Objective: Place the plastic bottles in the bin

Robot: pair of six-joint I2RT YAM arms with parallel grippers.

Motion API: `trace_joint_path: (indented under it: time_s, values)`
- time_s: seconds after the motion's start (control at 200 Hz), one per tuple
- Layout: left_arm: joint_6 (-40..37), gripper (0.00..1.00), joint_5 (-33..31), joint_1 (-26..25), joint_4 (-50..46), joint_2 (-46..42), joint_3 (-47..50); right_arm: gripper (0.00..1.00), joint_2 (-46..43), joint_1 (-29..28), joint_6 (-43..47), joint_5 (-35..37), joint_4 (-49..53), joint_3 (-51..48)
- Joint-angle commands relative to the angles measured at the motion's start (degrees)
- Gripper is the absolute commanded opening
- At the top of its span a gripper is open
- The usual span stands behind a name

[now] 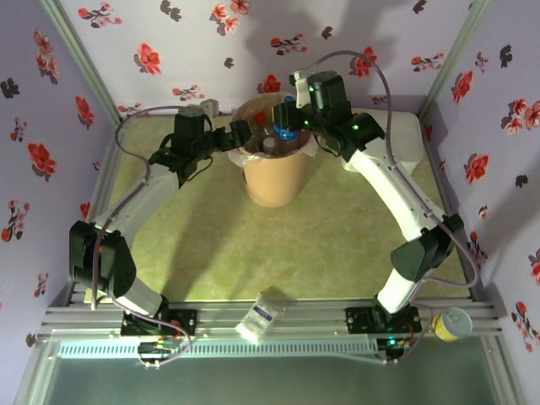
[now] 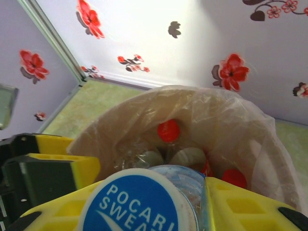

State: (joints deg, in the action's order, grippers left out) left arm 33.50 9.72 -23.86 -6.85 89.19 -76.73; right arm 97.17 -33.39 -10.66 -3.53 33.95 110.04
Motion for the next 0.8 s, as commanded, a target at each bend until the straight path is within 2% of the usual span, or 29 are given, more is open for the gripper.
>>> trace_joint_path:
  time_s: [0.0,0.125,0.36,0.555,0.625,0.705,0.795]
  values:
    - [1.0,0.99,1.0,-0.3,1.4,0.1,0.9,0.12,0.6,-0.3,-2.8,-6.1,-1.3,0.7]
    - [1.3,0.98,1.0,-0.3,1.7,0.6,1.0,0.12,1.4,-0.3,-5.3,-9.7,-4.9,-7.6]
    - [1.5,0.98,0.9,-0.3,2.1,0.3,2.0,0.12,1.9,-0.4,-9.9,-11.6,-13.7,-23.7]
    - [1.4,0.99,0.9,0.0,1.9,-0.3,2.3,0.13,1.7,-2.6,-6.9,-9.6,-10.0,-26.9]
    - [1.4,0.98,0.9,-0.1,1.9,-0.1,2.1,0.2,1.2,-2.5,-5.7,-9.1,-8.4,-25.5]
    - [1.5,0.99,0.9,-0.1,2.0,0.3,1.8,0.38,0.6,-2.4,-3.7,-7.6,-5.7,-21.3]
    - [1.6,0.98,0.9,0.0,2.2,0.4,1.5,0.48,0.4,-1.9,-2.0,-7.1,-2.6,-14.8]
